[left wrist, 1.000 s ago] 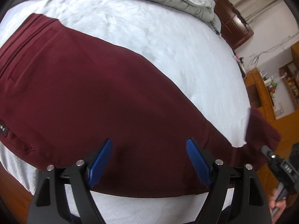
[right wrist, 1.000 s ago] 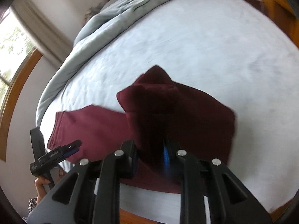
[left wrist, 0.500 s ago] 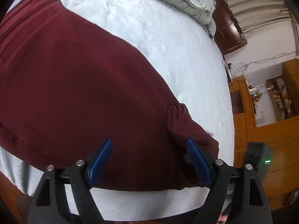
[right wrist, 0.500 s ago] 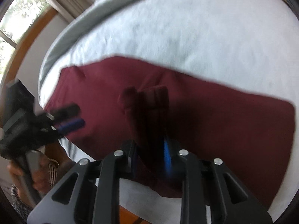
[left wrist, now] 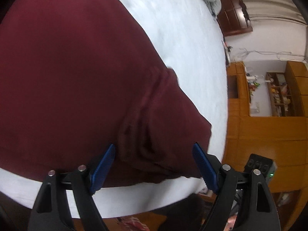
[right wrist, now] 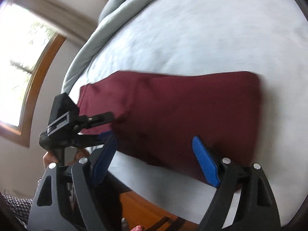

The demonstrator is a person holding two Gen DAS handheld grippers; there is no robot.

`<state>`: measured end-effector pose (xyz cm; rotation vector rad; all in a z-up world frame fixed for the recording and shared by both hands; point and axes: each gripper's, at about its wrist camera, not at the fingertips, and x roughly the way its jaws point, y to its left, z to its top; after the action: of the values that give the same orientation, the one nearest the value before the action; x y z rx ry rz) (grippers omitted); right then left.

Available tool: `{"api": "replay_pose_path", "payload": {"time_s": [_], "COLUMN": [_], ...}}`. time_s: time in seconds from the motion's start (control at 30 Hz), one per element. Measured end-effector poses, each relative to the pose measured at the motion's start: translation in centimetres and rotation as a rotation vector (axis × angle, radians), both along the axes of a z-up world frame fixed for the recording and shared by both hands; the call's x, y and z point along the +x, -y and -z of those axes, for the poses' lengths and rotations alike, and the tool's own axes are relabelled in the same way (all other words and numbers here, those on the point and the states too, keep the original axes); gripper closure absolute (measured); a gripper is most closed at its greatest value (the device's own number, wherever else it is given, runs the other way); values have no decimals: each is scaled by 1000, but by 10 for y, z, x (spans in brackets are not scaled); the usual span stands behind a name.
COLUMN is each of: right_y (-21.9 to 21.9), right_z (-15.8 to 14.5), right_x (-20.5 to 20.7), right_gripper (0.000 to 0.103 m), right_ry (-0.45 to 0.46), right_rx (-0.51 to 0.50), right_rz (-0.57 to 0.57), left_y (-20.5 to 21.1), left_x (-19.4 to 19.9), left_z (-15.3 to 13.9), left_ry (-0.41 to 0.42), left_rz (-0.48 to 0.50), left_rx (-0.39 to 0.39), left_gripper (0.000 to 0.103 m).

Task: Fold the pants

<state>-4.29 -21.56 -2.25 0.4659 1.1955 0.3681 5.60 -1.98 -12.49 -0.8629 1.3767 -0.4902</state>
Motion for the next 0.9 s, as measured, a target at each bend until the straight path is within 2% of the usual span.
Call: {"api": "replay_pose_path", "payload": {"time_s": [0.1,0.2,0.23,0.27,0.3,0.37,0.43,0.47,0.53,0.6,0.63,0.7,0.8,0.83,0.87,0.9], "right_y": [22,30,31,31,31,33,31,32,38,42,43,47,55,58,62,64], "right_z": [0,6,9,12,13,11,14,12,9,10,13,23,36,38,40,41], "right_x": [-10,-15,-15,-15,-16,-18,-17,-18,-20,-18,-17,-15,-10,-10,-9,-7], "right_gripper": [22,22,23,23,23,23,23,23,23,23,23,23,23,21,19,19], "right_ry": [7,-5,-8,-8,-5,-1,1,5,11,1,-7,-38,-92,-100,-107,-110], "right_rx": [-7,-14,-20,-24,-27,-14,-5,-1,14,35,35,26,70,78,85,88], "right_rz": [51,70,71,72,74,76,84,87,88,89,93,116,149,157,167,168], "left_y": [15,19,19,17,15,10,2,-5,-18,-36,-45,-48,-47,-49,-52,-55], "left_x": [4,10,10,10,9,5,-1,-5,-12,-16,-16,-17,-17,-18,-20,-23], "left_z": [7,11,9,8,7,6,-5,-16,-31,-25,-8,9,2,-2,-6,-15], "left_ry": [-5,-20,-19,-15,-9,-8,30,76,151,137,76,46,62,49,47,69], "left_rz": [27,2,-10,-17,-17,-34,-54,-67,-96,-118,-127,-119,-116,-129,-148,-171], "left_rx": [22,38,47,73,101,85,64,75,146,198,215,188,177,171,177,215], "left_gripper": [20,22,37,63,69,72,74,74,74,74,74,74,67,61,55,55]}}
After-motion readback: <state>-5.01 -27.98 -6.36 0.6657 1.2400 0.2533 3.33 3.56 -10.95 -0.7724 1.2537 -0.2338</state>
